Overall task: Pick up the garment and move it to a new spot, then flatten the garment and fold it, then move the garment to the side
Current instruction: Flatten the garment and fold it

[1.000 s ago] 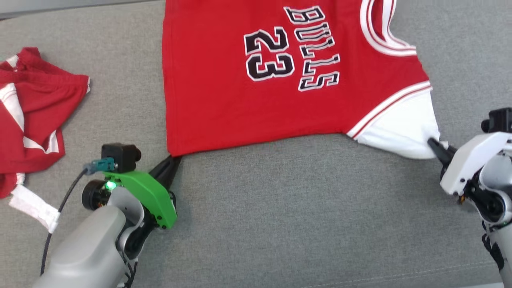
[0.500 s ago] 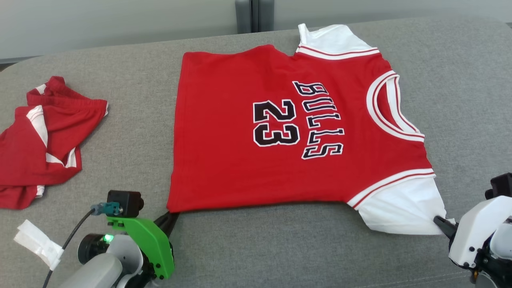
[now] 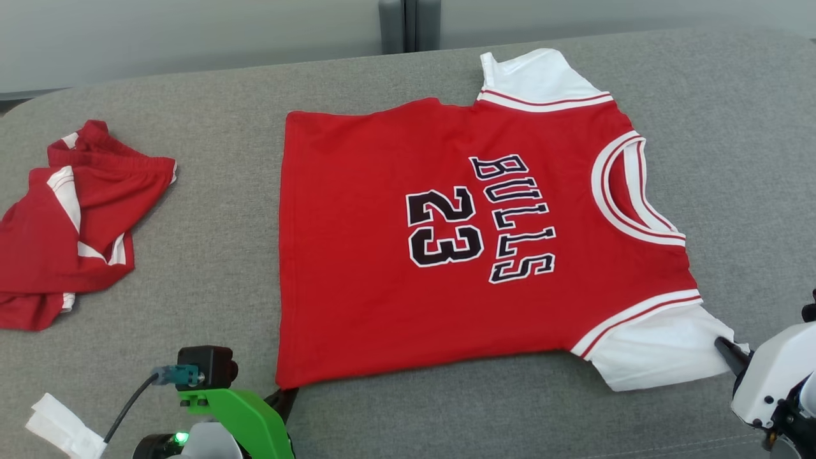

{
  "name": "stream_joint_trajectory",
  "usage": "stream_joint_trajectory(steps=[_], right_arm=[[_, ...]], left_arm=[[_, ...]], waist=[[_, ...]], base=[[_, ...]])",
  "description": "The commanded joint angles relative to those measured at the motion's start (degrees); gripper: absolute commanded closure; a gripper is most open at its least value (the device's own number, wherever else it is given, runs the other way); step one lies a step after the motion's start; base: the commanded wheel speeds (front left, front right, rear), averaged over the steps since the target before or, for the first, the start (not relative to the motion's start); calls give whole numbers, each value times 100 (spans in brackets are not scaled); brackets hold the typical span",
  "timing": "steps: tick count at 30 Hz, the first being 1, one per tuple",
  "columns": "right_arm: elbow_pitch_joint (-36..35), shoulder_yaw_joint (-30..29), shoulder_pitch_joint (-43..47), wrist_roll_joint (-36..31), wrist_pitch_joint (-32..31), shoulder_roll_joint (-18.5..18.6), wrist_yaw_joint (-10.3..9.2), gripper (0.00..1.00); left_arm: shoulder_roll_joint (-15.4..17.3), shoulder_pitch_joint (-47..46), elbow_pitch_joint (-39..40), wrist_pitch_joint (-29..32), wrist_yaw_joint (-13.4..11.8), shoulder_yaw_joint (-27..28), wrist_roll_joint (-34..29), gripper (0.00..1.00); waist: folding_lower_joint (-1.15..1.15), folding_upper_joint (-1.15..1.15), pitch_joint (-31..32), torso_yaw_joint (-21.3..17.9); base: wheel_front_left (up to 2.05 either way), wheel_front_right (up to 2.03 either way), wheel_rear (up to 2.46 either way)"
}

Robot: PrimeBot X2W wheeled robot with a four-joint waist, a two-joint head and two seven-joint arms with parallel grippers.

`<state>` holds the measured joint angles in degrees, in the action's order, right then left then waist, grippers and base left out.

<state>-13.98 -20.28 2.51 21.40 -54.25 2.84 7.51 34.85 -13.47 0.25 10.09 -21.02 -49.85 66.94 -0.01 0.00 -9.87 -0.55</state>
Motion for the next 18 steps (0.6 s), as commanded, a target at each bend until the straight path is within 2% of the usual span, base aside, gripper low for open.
stream_joint_trajectory(steps=[1, 5, 10, 18], right_arm=[[-24, 9, -73, -69, 83, 12, -5, 100], [-26, 80, -376, -263, 326, 9, -4, 100], [170, 294, -915, -450, 611, 11, -4, 100], [820, 473, -1862, -671, 1166, 84, -5, 100]], left_arm=[[87, 35, 112, 51, -48, 6, -46, 100], [158, -376, 224, 251, -16, -58, -199, 100], [-15, -866, 144, 483, -1, -43, -259, 100], [-418, -1636, -404, 779, 127, 20, -201, 100]], waist=[[1, 0, 3, 30], [1, 0, 3, 81], [1, 0, 2, 84], [1, 0, -208, 144]], base=[[0, 0, 0], [0, 0, 0], [0, 0, 0], [0, 0, 0]])
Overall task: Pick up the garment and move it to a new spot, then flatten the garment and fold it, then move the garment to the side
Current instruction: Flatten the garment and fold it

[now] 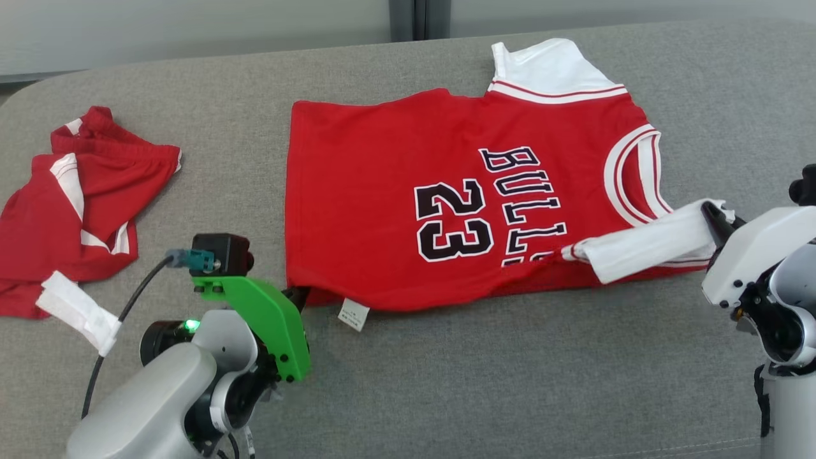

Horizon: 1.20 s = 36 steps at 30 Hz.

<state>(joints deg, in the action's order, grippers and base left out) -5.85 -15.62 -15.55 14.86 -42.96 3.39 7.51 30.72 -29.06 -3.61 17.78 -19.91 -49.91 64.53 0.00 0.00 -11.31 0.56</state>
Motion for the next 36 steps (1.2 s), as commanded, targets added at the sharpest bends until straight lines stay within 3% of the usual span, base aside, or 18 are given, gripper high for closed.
stream_joint_trajectory(steps=[1, 8, 20, 21, 22, 23, 24, 32, 36], right_arm=[[90, -6, -178, -59, 141, 35, -4, 100], [772, 199, -802, -220, 773, 227, -3, 100], [1687, 587, -1458, -221, 1765, 453, -3, 100], [1724, 629, -1491, -201, 1826, 475, -3, 78], [1754, 667, -1537, -140, 1941, 472, -3, 6], [1785, 639, -1575, -114, 2044, 455, -3, 0], [1816, 670, -1613, -98, 2173, 472, -3, 0], [2032, 1023, -1737, 34, 2931, 696, -3, 0], [1985, 993, -1527, 47, 2905, 808, -4, 0]], left_arm=[[-51, -186, -134, 46, 15, 28, 24, 100], [-371, -852, -896, 217, 73, -3, -118, 100], [-605, -1293, -1596, 138, 282, -12, -225, 100], [-621, -1307, -1626, 126, 292, -9, -221, 100], [-638, -1331, -1653, 48, 301, 15, -249, 89], [-653, -1356, -1669, -42, 306, 37, -283, 22], [-683, -1369, -1711, -153, 299, 62, -307, 0], [-742, -1120, -1875, -524, 337, 15, -412, 0], [-690, -858, -1782, -691, 256, -9, -431, 0]], waist=[[0, 0, -110, 44], [0, 0, -429, 70], [0, 0, -686, 97], [0, 0, -699, 101], [0, 0, -715, 105], [0, 0, -726, 108], [0, 0, -736, 114], [0, 0, -599, 148], [0, 0, -476, 143]], base=[[0, 0, 0], [0, 0, 0], [0, 0, 0], [0, 0, 0], [0, 0, 0], [0, 0, 0], [0, 0, 0], [0, 0, 0], [0, 0, 0]])
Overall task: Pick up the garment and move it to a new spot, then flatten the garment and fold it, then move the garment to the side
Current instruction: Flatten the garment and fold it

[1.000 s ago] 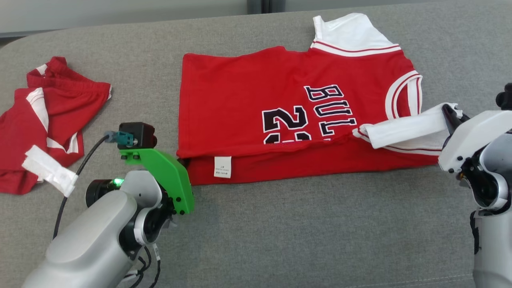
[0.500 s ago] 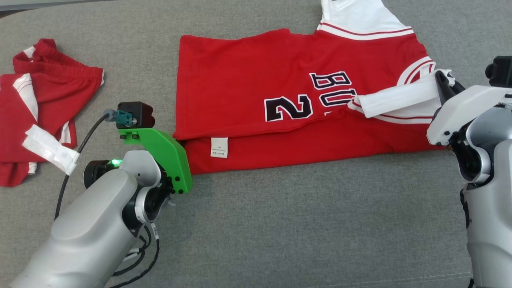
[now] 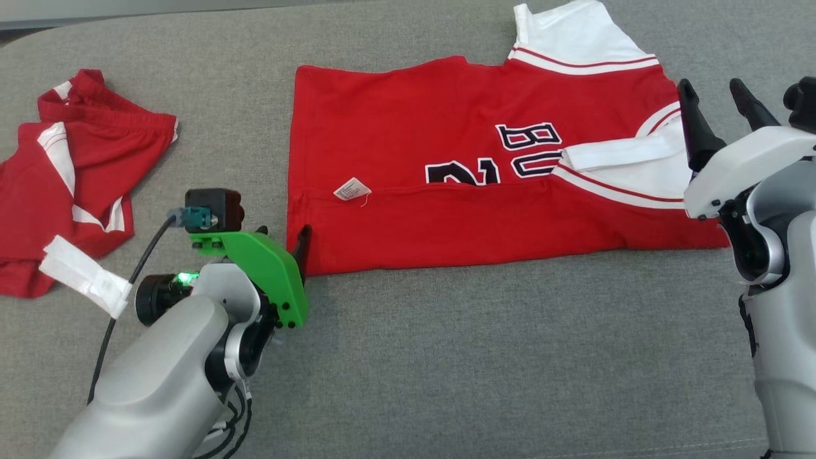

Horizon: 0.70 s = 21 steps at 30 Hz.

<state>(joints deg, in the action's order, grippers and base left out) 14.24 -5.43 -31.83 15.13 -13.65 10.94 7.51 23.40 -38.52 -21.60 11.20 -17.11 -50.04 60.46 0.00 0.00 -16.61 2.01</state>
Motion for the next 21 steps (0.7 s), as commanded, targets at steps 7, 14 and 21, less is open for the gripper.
stream_joint_trajectory(steps=[7, 14, 21], right_arm=[[-344, -593, 777, -319, -799, 83, -3, 0], [-396, -1223, 1327, -595, -1330, -239, -3, 0], [94, -1333, 1189, -576, -1378, -439, -3, 0]], left_arm=[[34, 561, 289, -539, -289, 11, -169, 0], [-131, 807, 156, -1065, -397, -33, -321, 0], [-263, 873, -220, -1226, -304, -88, -331, 0]], waist=[[0, 0, 191, -34], [0, 0, 210, -70], [0, 0, 121, -49]], base=[[0, 0, 0], [0, 0, 0], [0, 0, 0]])
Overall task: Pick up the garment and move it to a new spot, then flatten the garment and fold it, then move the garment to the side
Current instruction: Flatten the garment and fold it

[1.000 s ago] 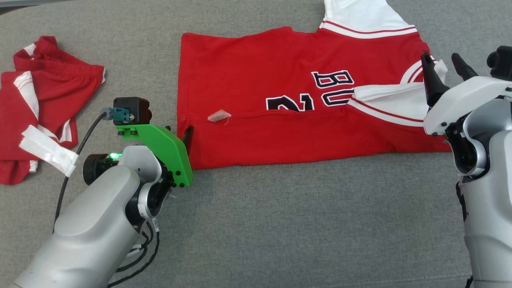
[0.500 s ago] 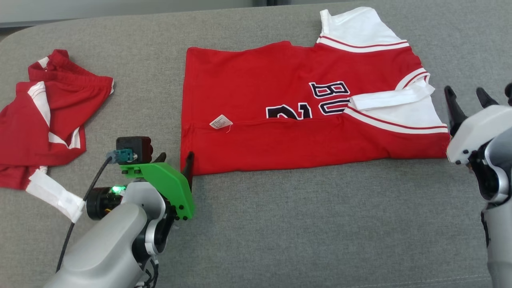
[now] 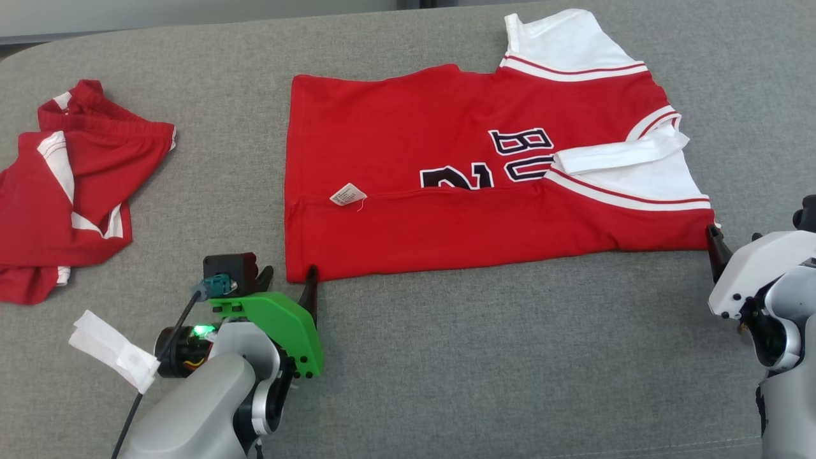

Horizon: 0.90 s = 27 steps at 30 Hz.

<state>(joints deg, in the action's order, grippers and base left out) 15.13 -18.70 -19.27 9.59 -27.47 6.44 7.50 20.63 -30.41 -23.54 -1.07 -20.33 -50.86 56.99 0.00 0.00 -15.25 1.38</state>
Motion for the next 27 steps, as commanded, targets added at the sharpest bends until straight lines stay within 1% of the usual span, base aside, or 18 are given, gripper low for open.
stream_joint_trajectory(steps=[1, 6, 14, 15, 16, 17, 18, 24, 27], right_arm=[[63, -14, -99, -48, 26, 9, -2, 0], [460, -60, -286, -141, 121, -15, -2, 0], [1004, 79, -488, 6, 20, -106, -1, 0], [1043, 96, -493, 18, -7, -109, -1, 64], [1095, 149, -493, 54, -55, -115, 0, 100], [1130, 173, -481, 80, -85, -112, -1, 100], [1142, 193, -463, 91, -80, -95, -1, 100], [880, 288, -315, 230, 22, 18, -5, 100], [624, 374, -116, 289, -75, 93, -5, 100]], left_arm=[[3, 47, -62, -2, 33, -11, 15, 0], [-71, -94, -291, -49, 119, -8, 14, 0], [-179, -118, -588, 170, 316, -64, 185, 0], [-195, -106, -615, 216, 339, -77, 197, 2], [-213, -94, -648, 255, 381, -94, 216, 31], [-226, -87, -681, 308, 423, -123, 240, 78], [-243, -73, -703, 323, 458, -138, 254, 100], [-259, 112, -736, 422, 624, -121, 421, 100], [-180, 182, -649, 436, 634, -72, 513, 100]], waist=[[0, 0, -31, 24], [0, 0, -137, 69], [0, 0, -231, 54], [0, 0, -230, 52], [0, 0, -224, 46], [0, 0, -210, 40], [0, 0, -189, 35], [0, 0, 42, 14], [0, 0, 183, 18]], base=[[0, 0, 0], [0, 0, 0], [0, 0, 0], [0, 0, 0], [0, 0, 0], [0, 0, 0], [0, 0, 0], [0, 0, 0], [0, 0, 0]])
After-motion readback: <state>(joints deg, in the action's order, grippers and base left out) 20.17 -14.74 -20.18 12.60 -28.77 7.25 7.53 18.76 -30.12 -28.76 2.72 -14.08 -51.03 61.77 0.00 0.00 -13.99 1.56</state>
